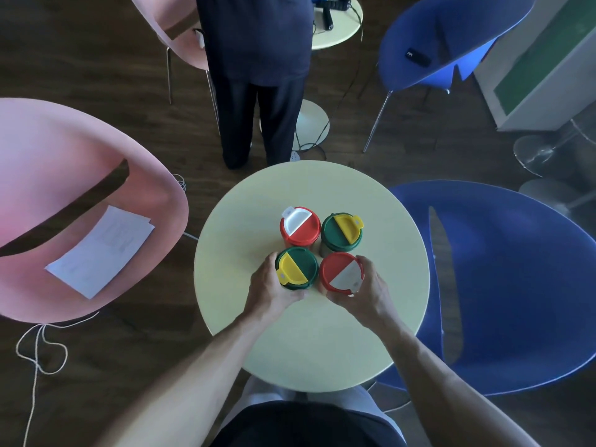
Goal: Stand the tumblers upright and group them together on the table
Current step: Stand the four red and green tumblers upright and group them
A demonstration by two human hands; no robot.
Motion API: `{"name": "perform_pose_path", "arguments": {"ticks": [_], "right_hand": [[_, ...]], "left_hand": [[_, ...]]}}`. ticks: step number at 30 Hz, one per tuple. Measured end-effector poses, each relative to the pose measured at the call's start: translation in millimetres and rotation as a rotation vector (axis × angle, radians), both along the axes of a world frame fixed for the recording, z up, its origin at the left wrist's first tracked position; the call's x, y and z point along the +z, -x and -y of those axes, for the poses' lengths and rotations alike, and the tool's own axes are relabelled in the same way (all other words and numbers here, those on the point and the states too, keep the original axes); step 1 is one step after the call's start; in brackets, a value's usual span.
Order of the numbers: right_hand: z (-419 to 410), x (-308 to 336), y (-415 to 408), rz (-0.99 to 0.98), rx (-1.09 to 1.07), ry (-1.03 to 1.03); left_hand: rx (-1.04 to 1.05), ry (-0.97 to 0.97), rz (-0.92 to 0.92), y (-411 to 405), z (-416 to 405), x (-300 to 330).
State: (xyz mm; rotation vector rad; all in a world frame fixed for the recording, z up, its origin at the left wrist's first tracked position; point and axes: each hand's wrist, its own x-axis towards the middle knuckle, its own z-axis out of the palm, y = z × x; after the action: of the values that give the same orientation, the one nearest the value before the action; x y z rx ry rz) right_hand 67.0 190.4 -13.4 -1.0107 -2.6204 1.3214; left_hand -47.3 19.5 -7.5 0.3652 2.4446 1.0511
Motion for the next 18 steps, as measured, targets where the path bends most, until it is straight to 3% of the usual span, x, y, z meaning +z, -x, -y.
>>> {"name": "perform_pose_path", "arguments": {"ticks": [18], "right_hand": [[-4.9,1.7,-0.7,-0.016,0.034,0.01]], "left_hand": [[-0.004,-0.047,0.028,6.8,1.8,4.2]]}}
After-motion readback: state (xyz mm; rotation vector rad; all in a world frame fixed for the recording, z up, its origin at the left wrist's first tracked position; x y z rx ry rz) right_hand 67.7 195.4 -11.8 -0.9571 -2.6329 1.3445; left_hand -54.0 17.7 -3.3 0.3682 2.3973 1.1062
